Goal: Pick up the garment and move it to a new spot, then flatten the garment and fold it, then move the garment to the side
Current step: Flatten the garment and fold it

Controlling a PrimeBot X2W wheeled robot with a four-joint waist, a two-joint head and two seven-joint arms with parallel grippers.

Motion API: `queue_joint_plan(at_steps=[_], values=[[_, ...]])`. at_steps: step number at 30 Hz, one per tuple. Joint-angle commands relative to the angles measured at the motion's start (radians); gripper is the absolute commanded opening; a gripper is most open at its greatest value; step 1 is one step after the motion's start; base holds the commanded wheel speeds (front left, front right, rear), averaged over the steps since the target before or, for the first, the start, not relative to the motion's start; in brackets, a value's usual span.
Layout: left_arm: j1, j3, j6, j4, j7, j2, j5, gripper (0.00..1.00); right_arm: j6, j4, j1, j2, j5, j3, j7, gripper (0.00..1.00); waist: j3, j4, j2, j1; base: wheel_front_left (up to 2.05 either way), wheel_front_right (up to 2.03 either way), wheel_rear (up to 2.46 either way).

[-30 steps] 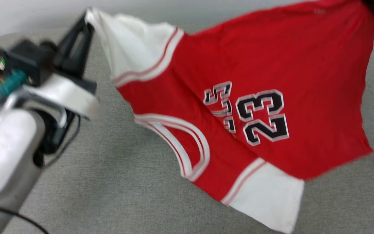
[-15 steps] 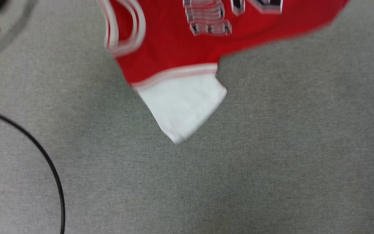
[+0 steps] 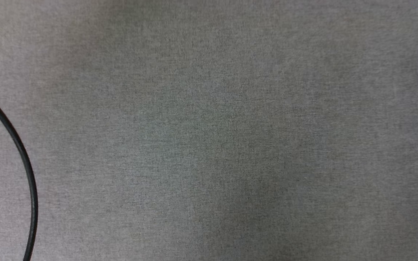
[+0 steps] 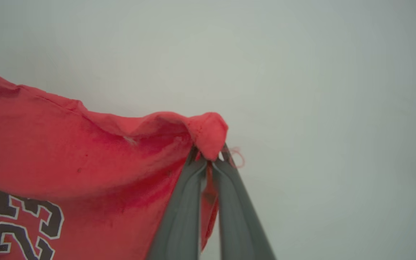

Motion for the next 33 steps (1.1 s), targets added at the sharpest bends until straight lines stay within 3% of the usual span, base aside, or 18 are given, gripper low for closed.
queue_joint_plan(at_steps=[1,5,12,19,23,33], values=[[-0.04,-0.008,-0.004,0.035,-0.019,-0.011,0.005,0.0,-0.001,0.041,-0.045,0.02,-0.017,0.016,-0.017,0.0,0.028,0.007,0.0,-0.0001,0.0,0.0,0.0],[-0.077,-0.021,-0.009,0.093,-0.04,-0.024,-0.002,0.0,-0.001,0.112,-0.091,0.036,-0.032,0.053,-0.05,0.0,0.056,0.017,0.0,-0.0001,0.0,0.0,0.0],[-0.005,-0.051,-0.014,0.156,-0.085,-0.043,-0.026,0.0,-0.001,0.189,-0.052,0.053,-0.003,0.139,-0.092,0.0,0.085,0.027,0.0,-0.0001,0.0,0.0,0.0],[0.205,-0.116,-0.016,0.19,-0.143,-0.035,-0.073,0.0,-0.001,0.256,0.122,0.065,0.102,0.266,-0.17,0.0,0.046,0.027,0.0,-0.0001,0.0,0.0,0.0],[0.339,-0.147,-0.017,0.165,-0.161,-0.025,-0.097,0.0,-0.001,0.251,0.236,0.041,0.15,0.341,-0.2,0.0,0.002,0.027,0.0,-0.0001,0.0,0.0,0.0],[0.838,-0.175,0.02,-0.02,-0.178,0.056,-0.181,0.0,-0.001,0.16,0.606,-0.028,0.343,0.497,-0.267,0.0,-0.168,-0.003,0.0,-0.0001,0.0,0.0,0.0]])
